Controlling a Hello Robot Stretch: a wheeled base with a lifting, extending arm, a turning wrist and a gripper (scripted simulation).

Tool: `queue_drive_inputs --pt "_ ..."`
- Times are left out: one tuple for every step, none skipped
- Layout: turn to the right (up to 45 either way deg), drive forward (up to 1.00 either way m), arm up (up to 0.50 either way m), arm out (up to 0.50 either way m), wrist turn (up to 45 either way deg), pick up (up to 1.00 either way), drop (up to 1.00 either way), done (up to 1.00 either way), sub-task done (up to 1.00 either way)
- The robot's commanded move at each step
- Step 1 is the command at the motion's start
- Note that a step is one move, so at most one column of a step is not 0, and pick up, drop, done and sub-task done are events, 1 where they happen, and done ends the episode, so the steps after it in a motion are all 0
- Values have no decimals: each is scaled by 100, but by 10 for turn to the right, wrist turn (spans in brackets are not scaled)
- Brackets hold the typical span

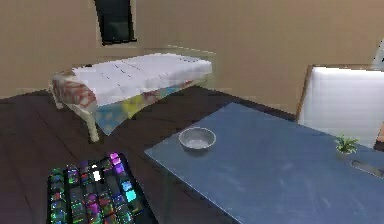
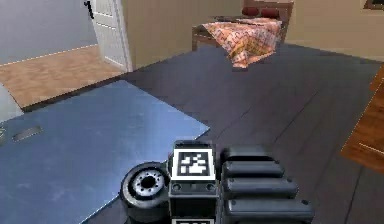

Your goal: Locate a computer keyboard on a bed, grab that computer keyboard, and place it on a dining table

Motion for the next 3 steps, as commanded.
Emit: queue_drive_inputs --pt "450 0 0 0 0 0 0 0 0" --pt "450 0 0 0 0 0 0 0 0" --pt "210 0 0 0 0 0 0 0 0"
